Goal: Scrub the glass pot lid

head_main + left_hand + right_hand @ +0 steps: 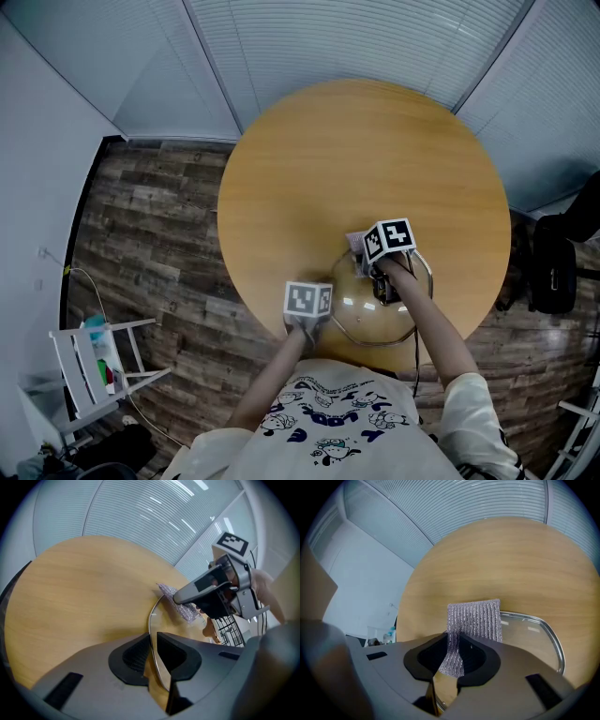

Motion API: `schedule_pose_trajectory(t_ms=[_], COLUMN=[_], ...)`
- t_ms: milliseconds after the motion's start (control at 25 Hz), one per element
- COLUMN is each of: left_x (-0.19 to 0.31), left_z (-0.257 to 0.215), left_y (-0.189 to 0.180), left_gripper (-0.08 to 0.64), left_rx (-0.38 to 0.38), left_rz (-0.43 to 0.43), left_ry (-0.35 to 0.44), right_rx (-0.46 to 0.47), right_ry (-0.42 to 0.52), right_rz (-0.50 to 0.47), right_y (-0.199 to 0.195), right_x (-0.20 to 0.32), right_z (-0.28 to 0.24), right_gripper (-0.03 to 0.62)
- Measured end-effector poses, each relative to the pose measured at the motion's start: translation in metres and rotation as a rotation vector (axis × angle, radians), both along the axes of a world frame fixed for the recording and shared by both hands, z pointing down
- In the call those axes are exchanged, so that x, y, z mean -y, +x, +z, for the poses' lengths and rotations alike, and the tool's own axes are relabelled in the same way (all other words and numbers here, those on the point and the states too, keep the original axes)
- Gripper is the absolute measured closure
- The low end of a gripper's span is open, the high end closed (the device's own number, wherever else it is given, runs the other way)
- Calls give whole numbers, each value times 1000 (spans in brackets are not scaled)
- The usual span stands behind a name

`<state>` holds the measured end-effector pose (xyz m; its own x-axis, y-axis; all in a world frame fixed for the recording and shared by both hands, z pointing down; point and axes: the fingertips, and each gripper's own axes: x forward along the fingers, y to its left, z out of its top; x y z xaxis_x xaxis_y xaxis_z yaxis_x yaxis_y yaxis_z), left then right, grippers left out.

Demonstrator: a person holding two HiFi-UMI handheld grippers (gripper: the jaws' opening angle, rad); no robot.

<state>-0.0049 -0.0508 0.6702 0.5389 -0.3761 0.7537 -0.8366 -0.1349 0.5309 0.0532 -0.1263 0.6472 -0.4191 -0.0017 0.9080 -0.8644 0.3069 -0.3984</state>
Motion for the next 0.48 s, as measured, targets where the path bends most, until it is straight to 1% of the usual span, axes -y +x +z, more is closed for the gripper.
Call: schedule_pose_trajectory(t_ms=[160, 480], left_x=[1, 1], left_z=[0, 1], left_y=[1, -1], left_gripper=[502, 502], left_rx=[0, 3], left_rz=[-2, -1], left_ry=[-1, 1], right_rx=[-16, -15], right_ry=[9, 16], right_rz=[5, 44], right_y=[10, 21], right_x=[8, 13], right_z=[0, 1], right_gripper=[517, 517])
